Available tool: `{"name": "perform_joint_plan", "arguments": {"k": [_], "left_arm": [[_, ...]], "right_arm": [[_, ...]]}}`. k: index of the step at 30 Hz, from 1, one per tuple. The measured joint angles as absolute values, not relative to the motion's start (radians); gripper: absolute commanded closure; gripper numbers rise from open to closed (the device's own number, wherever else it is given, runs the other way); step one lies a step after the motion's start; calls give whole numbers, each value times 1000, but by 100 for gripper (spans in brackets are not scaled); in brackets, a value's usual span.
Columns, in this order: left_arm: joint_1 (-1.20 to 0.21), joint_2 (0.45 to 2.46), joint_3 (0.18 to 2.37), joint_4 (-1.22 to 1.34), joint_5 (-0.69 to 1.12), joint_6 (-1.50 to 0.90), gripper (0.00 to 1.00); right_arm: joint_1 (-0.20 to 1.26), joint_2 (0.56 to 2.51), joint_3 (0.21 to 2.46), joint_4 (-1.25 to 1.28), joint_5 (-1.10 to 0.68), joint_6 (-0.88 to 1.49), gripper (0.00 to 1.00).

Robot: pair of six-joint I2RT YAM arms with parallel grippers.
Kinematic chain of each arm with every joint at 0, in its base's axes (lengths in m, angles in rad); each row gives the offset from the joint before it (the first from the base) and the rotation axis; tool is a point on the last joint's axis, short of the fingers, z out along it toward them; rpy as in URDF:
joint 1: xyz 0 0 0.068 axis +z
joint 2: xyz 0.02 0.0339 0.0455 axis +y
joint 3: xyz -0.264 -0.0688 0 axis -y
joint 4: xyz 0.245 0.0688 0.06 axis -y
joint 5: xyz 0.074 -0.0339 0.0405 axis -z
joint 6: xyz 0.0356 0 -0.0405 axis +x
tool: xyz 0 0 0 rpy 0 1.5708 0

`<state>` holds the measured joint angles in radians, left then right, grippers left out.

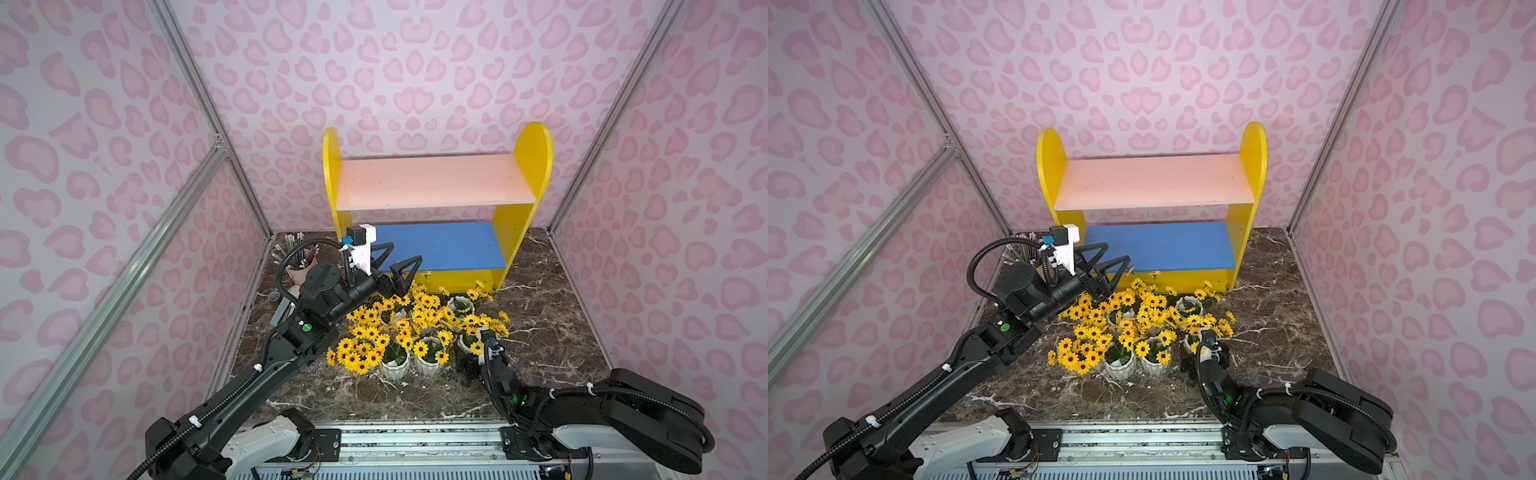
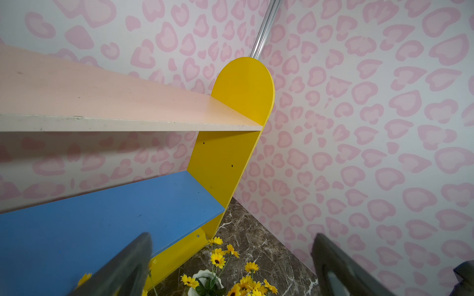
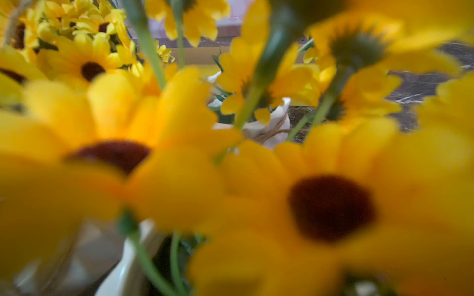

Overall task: Take the sunflower pots off the shelves
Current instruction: Place the sunflower pot at the center of the board.

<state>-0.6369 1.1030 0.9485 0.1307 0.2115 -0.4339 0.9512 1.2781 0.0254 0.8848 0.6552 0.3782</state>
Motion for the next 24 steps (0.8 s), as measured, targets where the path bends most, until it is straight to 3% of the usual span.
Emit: {"name": "perform_joint_plan", "arguments": {"k": [8, 10, 12, 14, 18, 19, 24], "left_arm": [[-639, 1106, 945, 131, 208, -426, 1], [-639, 1106, 945, 131, 208, -426, 1], [-639, 1106, 943, 131, 208, -426, 1], [-639, 1105, 941, 131, 208, -426, 1], [-639, 1100, 941, 131, 208, -422, 1], [-639, 1099, 941, 131, 208, -421, 1], [-639, 1099, 941, 131, 208, -419, 1]], "right_arm": [[1033, 1490, 31, 1119, 762, 350, 100], [1042, 1509, 37, 1131, 781, 347, 84], [1047, 1519, 51, 1126, 785, 351, 53], [1055, 1523, 59, 1114, 789, 356, 30], [1075, 1523, 79, 1072, 826, 378, 11], [1079, 1523, 84, 1060, 835, 386, 1], [1088, 1544, 125, 959, 866, 452, 1]]}}
